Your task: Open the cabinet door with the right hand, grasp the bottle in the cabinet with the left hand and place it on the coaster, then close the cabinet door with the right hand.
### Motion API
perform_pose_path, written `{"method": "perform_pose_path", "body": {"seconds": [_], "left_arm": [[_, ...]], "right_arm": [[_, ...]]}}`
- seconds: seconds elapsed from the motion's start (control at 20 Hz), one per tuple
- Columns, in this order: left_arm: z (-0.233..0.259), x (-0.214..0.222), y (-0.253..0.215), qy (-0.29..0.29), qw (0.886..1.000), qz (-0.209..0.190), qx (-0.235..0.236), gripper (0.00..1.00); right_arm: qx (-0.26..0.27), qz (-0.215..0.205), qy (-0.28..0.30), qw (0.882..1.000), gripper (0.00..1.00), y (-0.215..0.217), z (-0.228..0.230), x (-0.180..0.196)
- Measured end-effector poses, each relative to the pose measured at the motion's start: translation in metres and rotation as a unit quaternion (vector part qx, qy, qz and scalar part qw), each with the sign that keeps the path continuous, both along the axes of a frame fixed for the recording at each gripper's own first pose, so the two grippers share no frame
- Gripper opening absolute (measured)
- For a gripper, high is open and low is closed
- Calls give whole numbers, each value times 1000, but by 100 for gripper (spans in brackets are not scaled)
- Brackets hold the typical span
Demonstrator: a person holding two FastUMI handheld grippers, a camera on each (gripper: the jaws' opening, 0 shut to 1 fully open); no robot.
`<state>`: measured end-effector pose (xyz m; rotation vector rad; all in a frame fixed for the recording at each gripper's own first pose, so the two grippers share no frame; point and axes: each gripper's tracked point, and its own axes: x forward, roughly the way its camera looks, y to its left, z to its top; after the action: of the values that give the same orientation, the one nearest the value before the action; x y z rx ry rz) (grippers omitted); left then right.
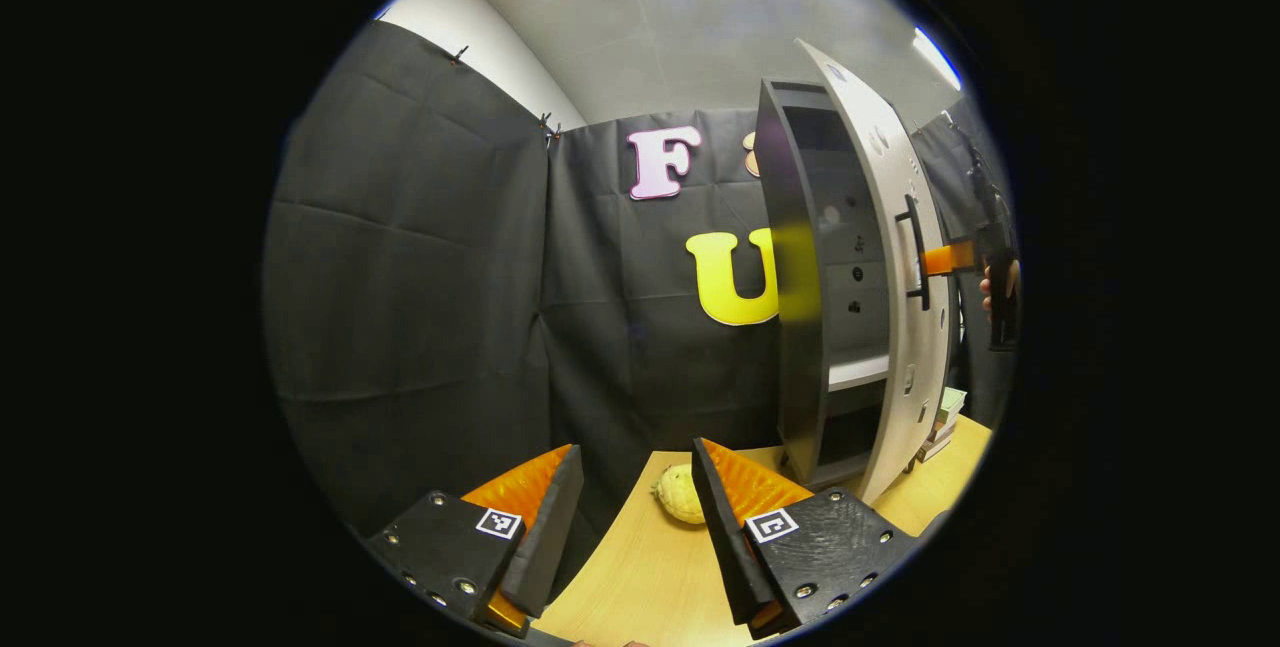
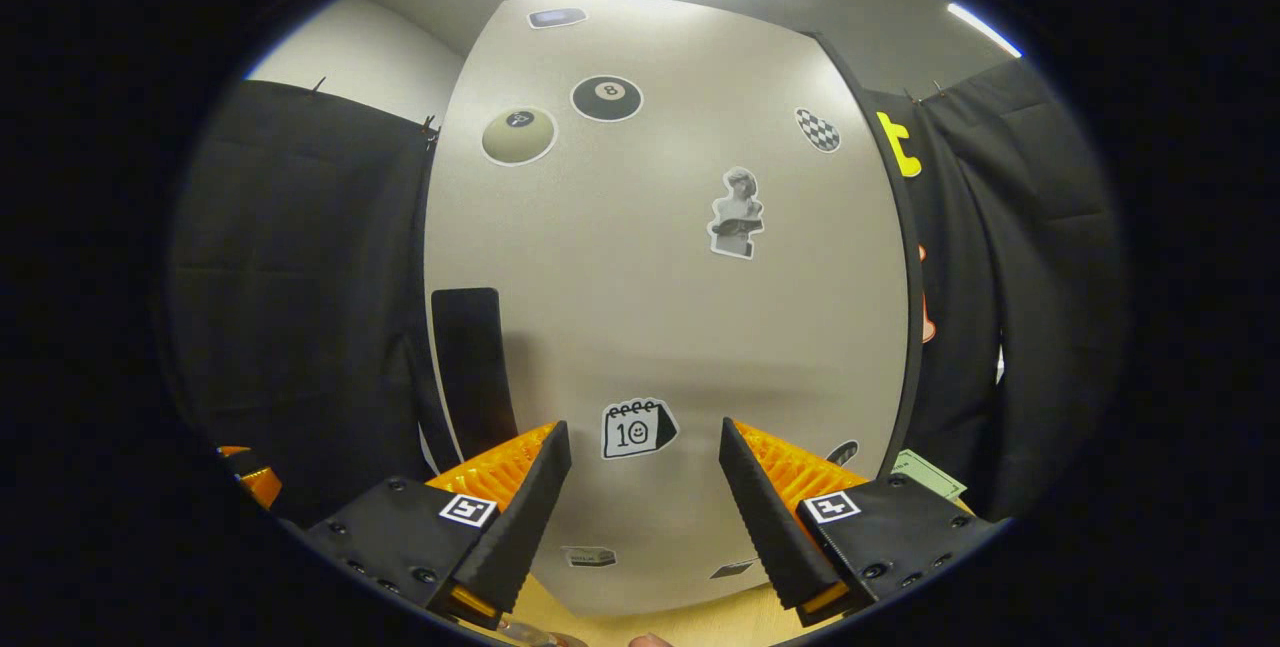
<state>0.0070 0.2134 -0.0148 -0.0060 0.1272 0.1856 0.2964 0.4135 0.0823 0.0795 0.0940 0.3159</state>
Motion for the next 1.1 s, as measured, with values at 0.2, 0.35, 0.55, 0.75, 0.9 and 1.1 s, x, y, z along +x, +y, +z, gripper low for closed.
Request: {"method": "perform_pose_path", "body": {"seconds": [0.2,0.35,0.55,0.75,0.9,1.1], "left_arm": [[23,-3,-22,-16,1000,-18,-4,64],[34,3,-63,-26,999,-38,-6,64],[52,7,-117,-39,997,-64,-10,64],[68,9,-163,-44,995,-86,-18,64],[77,12,-192,-48,994,-97,-15,64],[80,13,-217,-46,993,-105,-2,64]], "right_arm": [[-15,-8,-15,1000,98,-31,5,-29],[-28,-18,-25,999,98,-66,9,-56],[-50,-34,-30,998,98,-120,13,-82],[-65,-56,-31,996,98,-171,10,-100],[-58,-65,-25,996,98,-201,6,-112],[-46,-81,-13,996,98,-215,-3,-107]]}}
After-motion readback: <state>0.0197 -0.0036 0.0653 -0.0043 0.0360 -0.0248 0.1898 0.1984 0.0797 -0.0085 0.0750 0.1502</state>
